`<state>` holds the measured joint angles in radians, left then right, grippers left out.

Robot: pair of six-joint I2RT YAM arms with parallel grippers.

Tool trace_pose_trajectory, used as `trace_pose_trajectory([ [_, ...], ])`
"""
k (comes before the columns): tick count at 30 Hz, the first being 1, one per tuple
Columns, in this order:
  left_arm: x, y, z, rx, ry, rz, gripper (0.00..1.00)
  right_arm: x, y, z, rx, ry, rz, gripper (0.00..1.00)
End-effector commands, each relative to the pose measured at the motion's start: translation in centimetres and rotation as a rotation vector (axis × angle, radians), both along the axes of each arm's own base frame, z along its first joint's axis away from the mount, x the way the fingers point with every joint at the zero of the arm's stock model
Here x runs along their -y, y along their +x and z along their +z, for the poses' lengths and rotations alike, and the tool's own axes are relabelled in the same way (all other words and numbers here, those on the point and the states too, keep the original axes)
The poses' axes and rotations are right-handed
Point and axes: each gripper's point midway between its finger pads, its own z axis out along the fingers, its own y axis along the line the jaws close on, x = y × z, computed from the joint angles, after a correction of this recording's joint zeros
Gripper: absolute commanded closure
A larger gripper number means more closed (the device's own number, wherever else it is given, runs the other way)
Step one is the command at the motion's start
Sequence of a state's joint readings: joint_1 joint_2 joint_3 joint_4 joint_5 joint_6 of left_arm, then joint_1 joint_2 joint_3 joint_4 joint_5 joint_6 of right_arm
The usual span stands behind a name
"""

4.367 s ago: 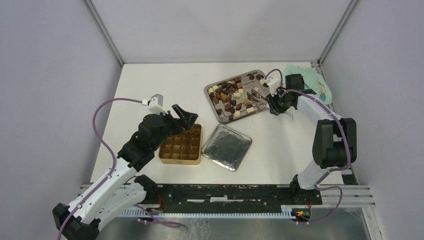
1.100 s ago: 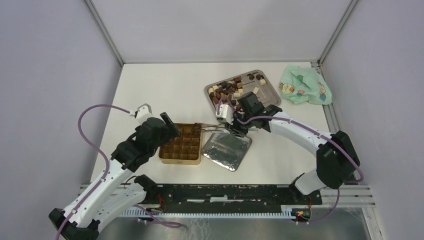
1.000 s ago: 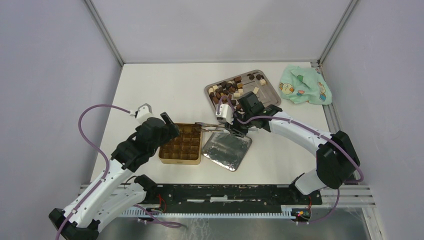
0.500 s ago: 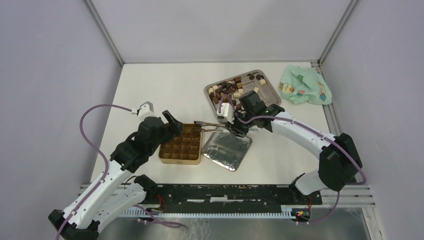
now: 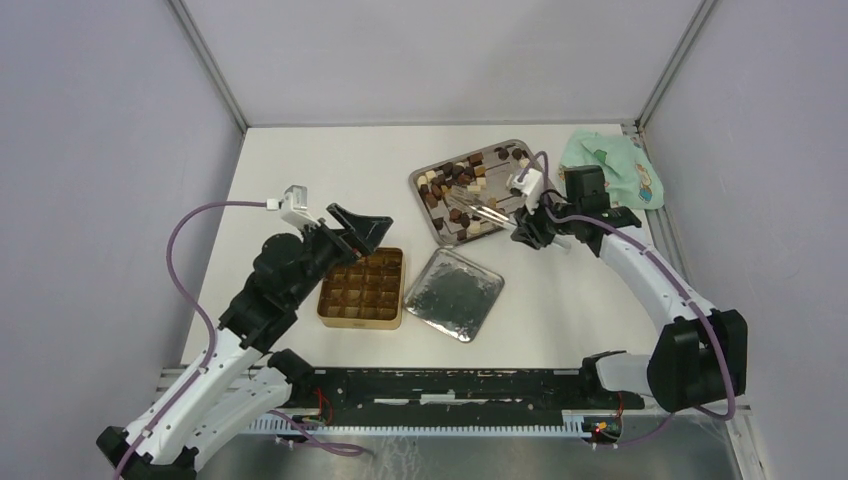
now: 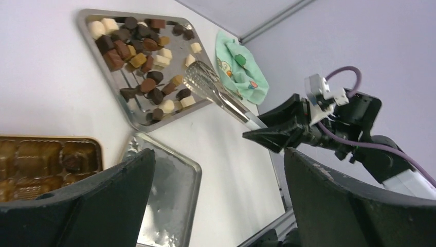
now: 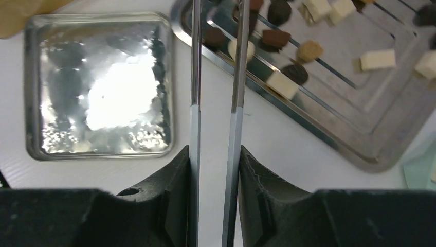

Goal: Pack the chocolate
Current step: Place the fake chocolate in the packing box.

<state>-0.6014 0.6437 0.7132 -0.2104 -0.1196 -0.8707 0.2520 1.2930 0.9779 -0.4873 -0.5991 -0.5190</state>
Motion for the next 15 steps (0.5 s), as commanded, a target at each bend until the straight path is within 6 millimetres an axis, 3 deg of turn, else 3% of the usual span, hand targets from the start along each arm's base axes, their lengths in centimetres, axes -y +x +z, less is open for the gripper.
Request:
trace_pose_trajectory([
  [1, 3.1, 0.3, 1.3, 0.033, -0.087, -0.127, 0.00, 4.6, 2.8, -0.6, 0.021, -0.022, -0.144, 0.61],
  [7, 4.9, 0.7, 0.1, 0.007, -0.098, -0.178, 0.00, 11.6, 5.7, -3.1, -0.009, -0.141, -0.277, 0.61],
  [12, 5.7, 1.1, -0.8, -0.011, -0.085, -0.186, 0.00, 14.4, 7.5, -4.3, -0.012, -0.216, -0.306, 0.61],
  [15, 5.8, 1.2, -1.2, -0.019, -0.073, -0.185, 0.00, 14.7, 8.2, -4.7, -0.033, -0.210, -0.317, 0.61],
])
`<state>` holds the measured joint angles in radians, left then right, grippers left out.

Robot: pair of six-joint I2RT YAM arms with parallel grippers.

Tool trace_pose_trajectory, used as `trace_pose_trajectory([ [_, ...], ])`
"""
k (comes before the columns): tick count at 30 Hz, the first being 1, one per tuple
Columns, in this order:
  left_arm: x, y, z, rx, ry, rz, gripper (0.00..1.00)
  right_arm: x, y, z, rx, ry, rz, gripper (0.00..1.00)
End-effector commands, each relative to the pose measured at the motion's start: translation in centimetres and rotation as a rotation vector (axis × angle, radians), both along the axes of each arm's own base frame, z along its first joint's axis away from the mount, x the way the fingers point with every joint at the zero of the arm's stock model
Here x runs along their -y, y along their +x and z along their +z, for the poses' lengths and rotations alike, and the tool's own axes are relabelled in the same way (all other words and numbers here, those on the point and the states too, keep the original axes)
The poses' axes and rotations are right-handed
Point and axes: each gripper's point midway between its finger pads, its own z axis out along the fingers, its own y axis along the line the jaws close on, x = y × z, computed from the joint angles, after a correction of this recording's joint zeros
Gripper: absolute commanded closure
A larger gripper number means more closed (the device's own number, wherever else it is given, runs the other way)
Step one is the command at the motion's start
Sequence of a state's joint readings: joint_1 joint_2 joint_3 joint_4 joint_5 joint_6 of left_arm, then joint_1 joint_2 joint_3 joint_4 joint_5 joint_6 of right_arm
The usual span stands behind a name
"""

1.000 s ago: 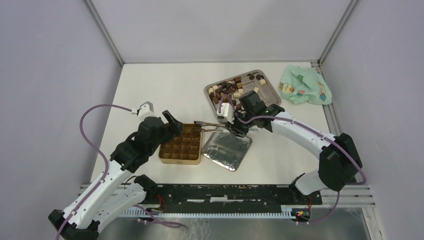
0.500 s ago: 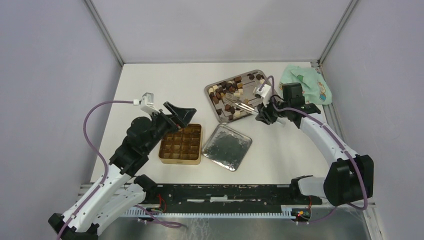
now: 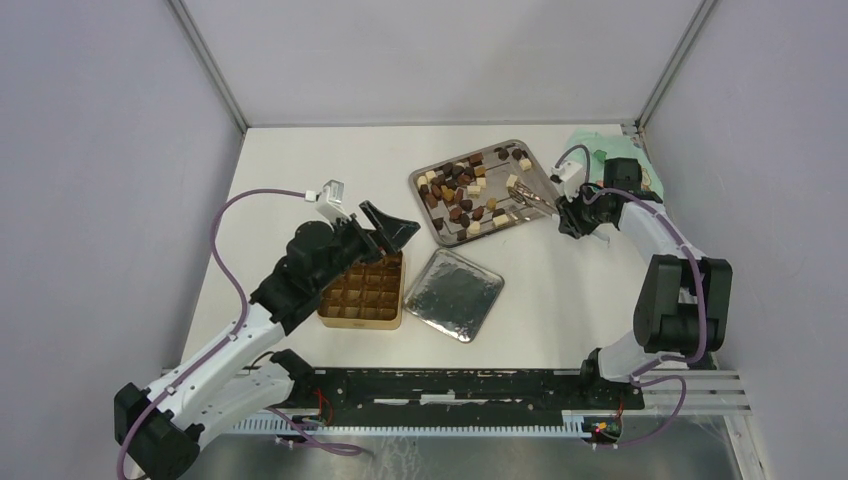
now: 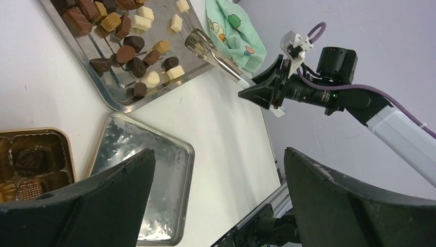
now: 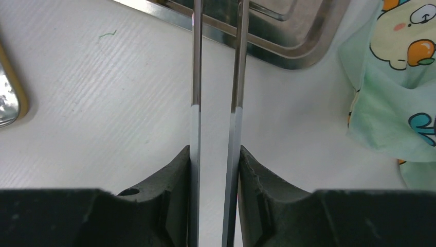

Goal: Pack the chocolate
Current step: Place the fake chocolate in the packing box, then pick up the fake chocolate from the plate.

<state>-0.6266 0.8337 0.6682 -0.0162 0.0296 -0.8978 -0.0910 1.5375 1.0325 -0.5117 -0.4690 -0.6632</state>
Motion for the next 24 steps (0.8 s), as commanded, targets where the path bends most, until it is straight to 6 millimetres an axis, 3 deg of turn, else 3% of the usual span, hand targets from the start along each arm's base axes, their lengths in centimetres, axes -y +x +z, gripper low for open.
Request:
trace_pose_trajectory([
  [1, 0.8, 0.1, 1.7, 0.037, -0.057, -0.011, 0.00, 0.8, 2.9, 2.1, 0.081, -0.027, 0.015, 0.62],
  [14, 0.8, 1.1, 2.2, 0.059, -0.014, 0.008, 0.00, 1.3, 3.1, 1.7, 0.077, 0.001, -0.033, 0.61],
  [24, -1.2, 0.7, 2.1, 0.044, 0.011, 0.088, 0.00, 2.0, 4.0, 1.4, 0.073, 0.022, -0.080, 0.61],
])
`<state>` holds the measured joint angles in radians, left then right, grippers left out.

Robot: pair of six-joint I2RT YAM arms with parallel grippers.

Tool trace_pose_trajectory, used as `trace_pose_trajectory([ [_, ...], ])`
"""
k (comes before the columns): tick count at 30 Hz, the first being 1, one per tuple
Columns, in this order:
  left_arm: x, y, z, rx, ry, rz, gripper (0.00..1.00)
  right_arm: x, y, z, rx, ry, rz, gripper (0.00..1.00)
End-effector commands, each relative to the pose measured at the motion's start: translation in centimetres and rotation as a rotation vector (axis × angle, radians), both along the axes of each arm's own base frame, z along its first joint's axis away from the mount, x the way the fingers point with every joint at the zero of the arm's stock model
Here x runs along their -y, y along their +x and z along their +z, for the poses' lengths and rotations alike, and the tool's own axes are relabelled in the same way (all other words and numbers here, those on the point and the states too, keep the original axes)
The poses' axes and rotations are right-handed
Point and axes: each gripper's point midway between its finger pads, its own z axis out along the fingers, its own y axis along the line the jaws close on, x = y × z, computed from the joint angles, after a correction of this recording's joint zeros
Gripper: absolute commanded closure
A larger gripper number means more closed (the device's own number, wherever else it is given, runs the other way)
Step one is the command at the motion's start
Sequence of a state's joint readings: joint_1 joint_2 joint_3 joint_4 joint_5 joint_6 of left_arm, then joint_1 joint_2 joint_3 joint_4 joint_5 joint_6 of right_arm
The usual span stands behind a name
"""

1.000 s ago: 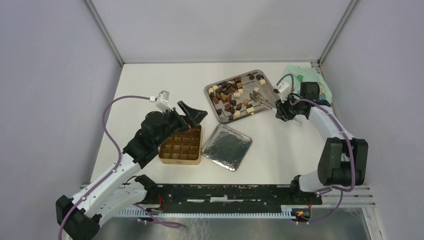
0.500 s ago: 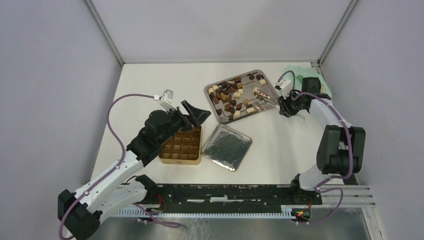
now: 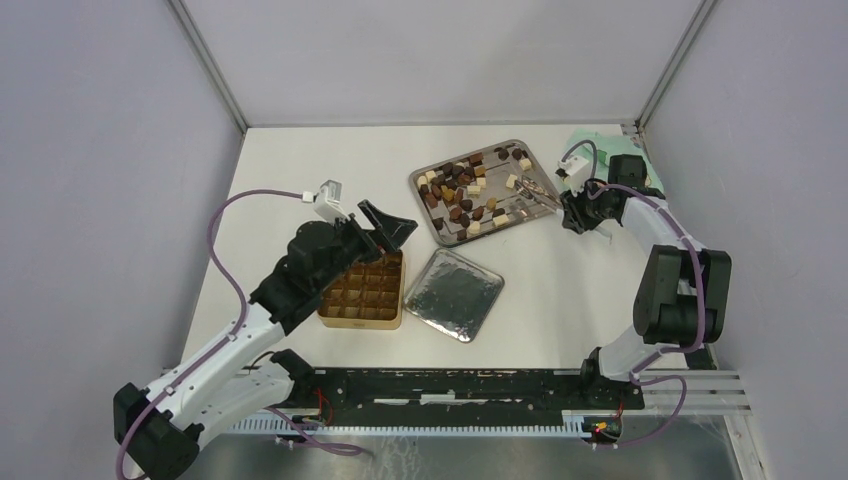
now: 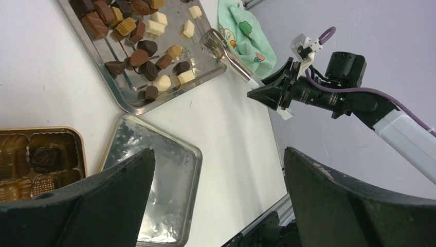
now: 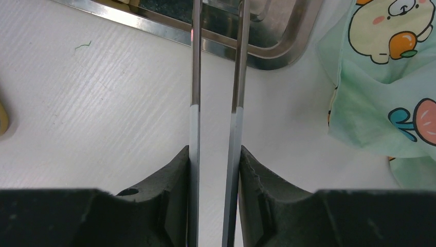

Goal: Pack the chocolate
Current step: Pick up the fake chocolate from the plate.

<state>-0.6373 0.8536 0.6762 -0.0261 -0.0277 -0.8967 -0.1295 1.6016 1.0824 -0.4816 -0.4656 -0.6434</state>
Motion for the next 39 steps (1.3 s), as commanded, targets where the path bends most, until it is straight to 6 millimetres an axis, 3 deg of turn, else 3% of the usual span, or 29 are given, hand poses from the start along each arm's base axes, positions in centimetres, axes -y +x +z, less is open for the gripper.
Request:
trace_pose_trajectory([
  [1, -1.1, -0.1, 2.6, 0.055, -0.010, 0.046, 0.00, 0.4, 2.2, 1.5, 0.063, 0.018, -0.026, 0.61],
  [10, -1.7, -0.7, 1.9, 0.041, -0.038, 0.062, 0.00, 0.3, 3.3, 0.9, 0.037, 0.045, -0.051, 0.61],
  [39, -0.6, 0.1, 1.6, 0.032, -0.026, 0.038, 0.00, -1.4, 6.3, -0.3, -0.001, 0.040, -0.001, 0.55],
])
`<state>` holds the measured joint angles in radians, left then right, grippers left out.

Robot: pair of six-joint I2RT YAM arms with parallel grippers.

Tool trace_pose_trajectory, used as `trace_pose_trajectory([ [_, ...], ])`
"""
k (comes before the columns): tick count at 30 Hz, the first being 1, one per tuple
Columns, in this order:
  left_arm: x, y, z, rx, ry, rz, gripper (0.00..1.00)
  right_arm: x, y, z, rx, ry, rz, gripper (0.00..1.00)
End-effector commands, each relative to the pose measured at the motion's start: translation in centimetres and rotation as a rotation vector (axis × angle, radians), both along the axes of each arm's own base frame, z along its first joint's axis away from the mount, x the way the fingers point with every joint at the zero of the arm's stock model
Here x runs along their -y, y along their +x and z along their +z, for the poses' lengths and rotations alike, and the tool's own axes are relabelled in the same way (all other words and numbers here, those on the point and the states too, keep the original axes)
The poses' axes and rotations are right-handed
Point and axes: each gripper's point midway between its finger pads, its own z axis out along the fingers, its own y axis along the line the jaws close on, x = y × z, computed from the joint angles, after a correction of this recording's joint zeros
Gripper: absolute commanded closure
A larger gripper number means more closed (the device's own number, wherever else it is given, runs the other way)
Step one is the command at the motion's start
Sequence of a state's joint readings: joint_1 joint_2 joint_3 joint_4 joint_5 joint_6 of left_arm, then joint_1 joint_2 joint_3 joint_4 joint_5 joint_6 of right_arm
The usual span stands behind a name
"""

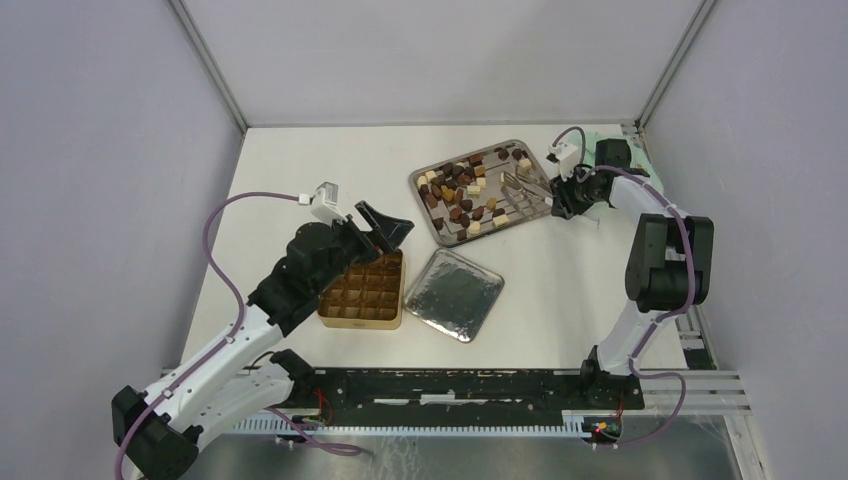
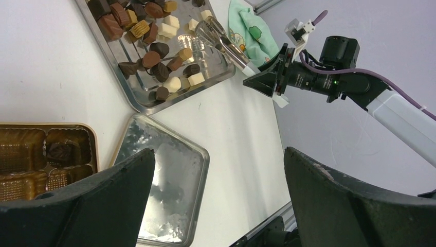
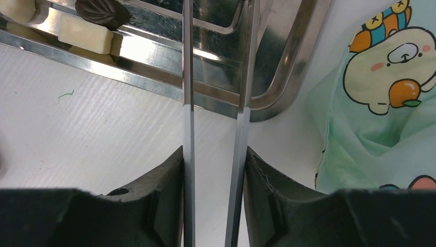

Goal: Pack the chocolate
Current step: Pick up the fake chocolate from the plate.

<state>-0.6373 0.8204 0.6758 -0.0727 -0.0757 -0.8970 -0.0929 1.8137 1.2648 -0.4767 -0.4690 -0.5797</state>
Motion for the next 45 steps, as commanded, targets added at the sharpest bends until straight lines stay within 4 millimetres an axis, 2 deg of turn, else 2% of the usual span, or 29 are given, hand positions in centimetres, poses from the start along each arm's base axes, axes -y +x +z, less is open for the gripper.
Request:
trace_pose_trajectory([
  [1, 0.6, 0.2, 1.8, 0.040, -0.044, -0.010, 0.00, -0.3, 1.9, 1.4, 0.048, 0.000, 0.011, 0.55],
  [10, 0.8, 0.3, 1.5, 0.033, -0.044, -0.016, 0.00, -0.7, 2.4, 1.3, 0.056, -0.026, 0.051, 0.55],
  [21, 0.7, 0.2, 1.4, 0.032, -0.046, -0.016, 0.00, -0.6, 3.0, 0.9, 0.046, -0.067, 0.097, 0.61],
  [24, 0.7, 0.2, 1.3, 0.031, -0.045, -0.015, 0.00, -0.8, 3.1, 1.0, 0.048, -0.071, 0.108, 0.66],
  [27, 0.6, 0.1, 1.3, 0.031, -0.047, -0.015, 0.00, -0.8, 2.9, 1.4, 0.056, -0.073, 0.114, 0.78],
  [32, 0.5, 0.0, 1.0, 0.026, -0.046, -0.011, 0.00, -0.9, 1.9, 1.9, 0.079, -0.072, 0.114, 0.99],
  [33, 0.5, 0.0, 0.9, 0.025, -0.046, -0.010, 0.00, -1.0, 1.7, 2.0, 0.085, -0.069, 0.112, 1.00],
  [39, 0.5, 0.1, 0.9, 0.024, -0.046, -0.007, 0.00, -1.5, -0.3, 2.2, 0.096, -0.044, 0.116, 1.00],
  [45, 0.4, 0.1, 0.8, 0.022, -0.045, 0.000, 0.00, -2.6, -2.2, 3.4, 0.138, -0.001, 0.142, 1.00],
])
